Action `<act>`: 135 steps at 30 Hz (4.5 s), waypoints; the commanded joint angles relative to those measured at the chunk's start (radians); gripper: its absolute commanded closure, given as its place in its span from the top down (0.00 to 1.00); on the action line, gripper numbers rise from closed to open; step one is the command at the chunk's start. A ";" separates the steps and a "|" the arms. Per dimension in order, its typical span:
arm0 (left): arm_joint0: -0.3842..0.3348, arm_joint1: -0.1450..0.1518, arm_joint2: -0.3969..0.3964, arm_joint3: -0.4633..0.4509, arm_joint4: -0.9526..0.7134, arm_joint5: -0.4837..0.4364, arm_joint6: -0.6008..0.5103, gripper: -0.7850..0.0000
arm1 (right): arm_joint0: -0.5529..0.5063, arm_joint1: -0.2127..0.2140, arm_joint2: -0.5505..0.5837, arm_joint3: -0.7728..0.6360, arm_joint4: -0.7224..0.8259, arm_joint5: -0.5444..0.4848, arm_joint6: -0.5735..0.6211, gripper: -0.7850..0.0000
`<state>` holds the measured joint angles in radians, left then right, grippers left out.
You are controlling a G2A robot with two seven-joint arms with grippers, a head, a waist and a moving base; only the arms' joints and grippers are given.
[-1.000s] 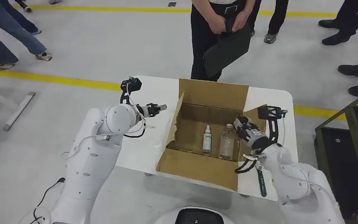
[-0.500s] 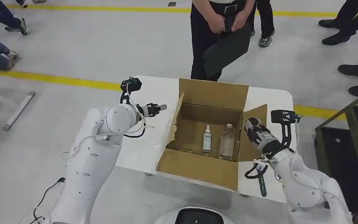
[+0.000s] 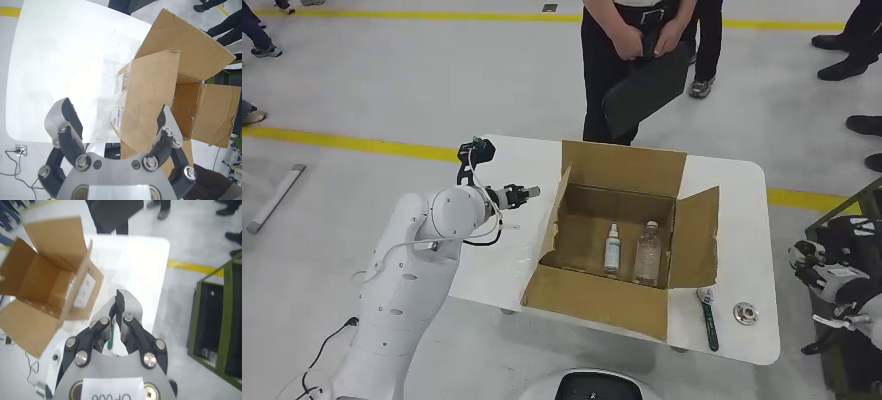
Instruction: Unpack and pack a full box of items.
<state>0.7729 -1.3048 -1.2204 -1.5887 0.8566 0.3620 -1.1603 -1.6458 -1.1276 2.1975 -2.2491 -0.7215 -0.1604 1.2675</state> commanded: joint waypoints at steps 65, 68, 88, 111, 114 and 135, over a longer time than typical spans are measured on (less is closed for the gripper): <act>0.000 0.000 0.000 0.000 0.000 0.000 0.000 1.00 | 0.129 -0.001 -0.659 0.398 -0.522 0.279 0.051 0.93; 0.000 0.000 0.000 0.000 0.000 0.000 0.000 1.00 | 0.140 -0.002 -0.666 0.415 -0.526 0.295 0.057 0.71; 0.000 0.000 0.000 0.000 0.000 0.000 0.000 1.00 | 0.152 -0.005 -0.673 0.437 -0.537 0.309 0.078 0.45; 0.000 0.000 0.000 0.000 0.000 0.000 0.000 1.00 | 0.186 -0.013 -0.712 0.516 -0.539 0.321 0.065 0.36; 0.000 0.000 0.000 0.000 0.000 0.000 0.000 1.00 | 0.189 -0.014 -0.713 0.518 -0.540 0.319 0.066 0.21; 0.000 0.000 0.000 0.000 0.000 0.000 0.000 1.00 | 0.129 -0.004 -0.546 0.364 -0.447 0.313 0.059 0.00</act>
<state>0.7729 -1.3048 -1.2204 -1.5887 0.8566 0.3620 -1.1603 -1.5065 -1.1326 1.6235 -1.8576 -1.1887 0.1570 1.3296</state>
